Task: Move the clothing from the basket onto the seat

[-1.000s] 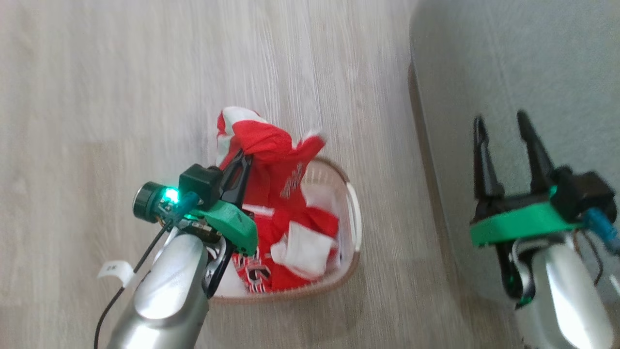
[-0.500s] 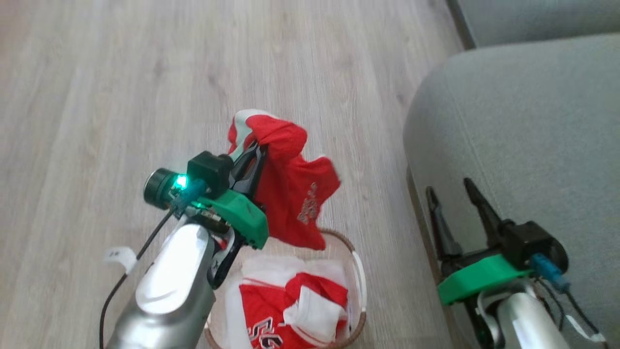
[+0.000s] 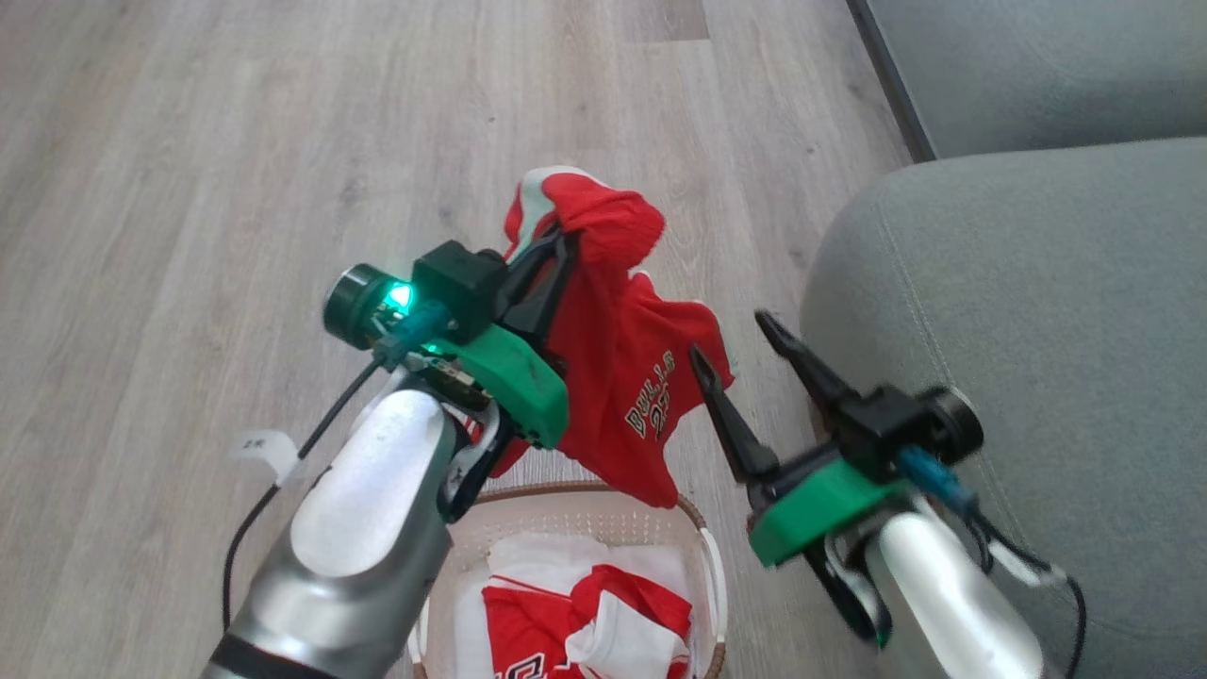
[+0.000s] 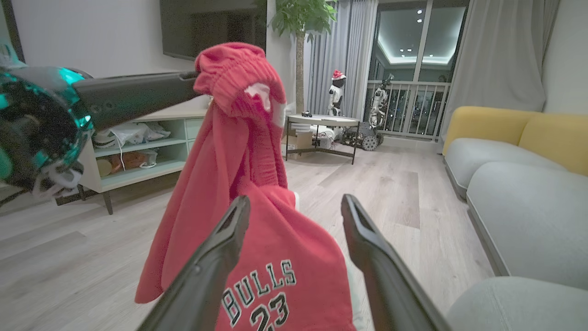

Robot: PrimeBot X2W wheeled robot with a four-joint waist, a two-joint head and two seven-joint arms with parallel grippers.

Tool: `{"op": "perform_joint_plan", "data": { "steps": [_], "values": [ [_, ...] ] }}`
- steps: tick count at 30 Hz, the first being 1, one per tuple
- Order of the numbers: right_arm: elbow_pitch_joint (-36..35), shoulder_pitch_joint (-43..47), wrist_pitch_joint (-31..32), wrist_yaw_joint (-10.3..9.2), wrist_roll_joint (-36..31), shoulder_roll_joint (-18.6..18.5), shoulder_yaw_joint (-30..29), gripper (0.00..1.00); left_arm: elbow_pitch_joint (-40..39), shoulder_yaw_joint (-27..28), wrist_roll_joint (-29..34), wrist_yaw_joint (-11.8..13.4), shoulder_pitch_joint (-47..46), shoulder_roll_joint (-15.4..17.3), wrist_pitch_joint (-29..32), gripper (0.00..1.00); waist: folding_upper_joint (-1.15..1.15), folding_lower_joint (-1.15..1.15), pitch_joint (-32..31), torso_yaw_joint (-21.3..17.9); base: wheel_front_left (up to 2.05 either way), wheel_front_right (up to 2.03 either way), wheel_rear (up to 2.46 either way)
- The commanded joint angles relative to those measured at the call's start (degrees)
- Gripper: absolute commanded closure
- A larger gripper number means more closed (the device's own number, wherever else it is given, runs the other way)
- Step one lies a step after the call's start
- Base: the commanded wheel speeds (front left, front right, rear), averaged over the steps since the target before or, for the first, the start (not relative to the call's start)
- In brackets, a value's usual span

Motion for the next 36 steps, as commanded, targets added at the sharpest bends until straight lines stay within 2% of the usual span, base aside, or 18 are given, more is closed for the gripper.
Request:
{"op": "perform_joint_plan", "data": {
  "steps": [1, 6, 12, 15, 21, 28, 29, 31, 32, 36],
  "values": [
    [-1.11, -3.27, -0.37, -0.01, -0.54, -0.05, 1.18, 0.0, -2.38, 1.5, -0.56, -0.22, -4.61, 0.57, 0.03, 1.0, 0.0, 0.01, -0.3, 0.41, 0.0, 0.0, 0.0],
    [4.98, -7.76, -0.37, -0.01, -1.44, -0.88, 2.21, 0.0, -3.2, -0.75, -1.41, -0.16, -4.8, 0.3, -0.21, 1.0, 0.0, 0.01, -0.95, 1.5, 0.0, 0.0, 0.0],
    [13.05, -12.78, -0.37, -0.01, 1.47, -2.95, 6.45, 0.0, -4.42, -2.97, -2.59, 0.04, -4.42, 0.17, -0.28, 1.0, 0.0, 0.01, -1.36, 2.38, 0.0, 0.0, 0.0],
    [16.81, -15.51, -0.37, -0.01, 4.47, -4.04, 11.37, 0.0, -5.02, -4.11, -3.08, 0.09, -4.15, 0.14, -0.4, 1.0, 0.0, 0.01, -1.53, 2.71, 0.0, 0.0, 0.0],
    [21.77, -21.14, -0.37, -0.01, 12.21, -6.92, 25.01, 0.0, -5.7, -5.98, -4.14, 0.24, -3.86, 0.11, -0.55, 1.0, 0.0, 0.01, -1.81, 3.34, 0.0, 0.0, 0.0],
    [24.82, -24.47, -0.37, -0.01, 18.47, -6.98, 30.67, 0.0, -5.93, -7.06, -5.05, 0.74, -3.51, 0.09, -0.63, 1.0, 0.0, 0.01, -1.92, 3.72, 0.0, 0.0, 0.0],
    [25.19, -24.67, -0.37, -0.01, 19.09, -6.68, 30.92, 0.08, -5.94, -7.12, -5.21, 0.84, -3.45, 0.09, -0.65, 1.0, 0.0, 0.01, -1.9, 3.74, 0.0, 0.0, 0.0],
    [25.7, -24.97, -0.37, -0.01, 20.07, -6.05, 31.31, 0.73, -5.86, -7.19, -5.48, 1.04, -3.3, 0.09, -0.68, 1.0, 0.0, 0.01, -1.82, 3.77, 0.0, 0.0, 0.0],
    [25.73, -25.16, -0.37, -0.01, 20.3, -5.86, 31.44, 1.0, -5.78, -7.18, -5.6, 1.16, -3.19, 0.09, -0.69, 1.0, 0.0, 0.01, -1.78, 3.77, 0.0, 0.0, 0.0],
    [24.91, -25.33, -0.37, -0.01, 20.68, -5.71, 30.25, 1.0, -5.21, -6.71, -6.08, 1.88, -2.61, 0.49, -0.78, 1.0, 0.0, 0.01, -1.55, 3.55, 0.0, 0.0, 0.0]
  ]
}}
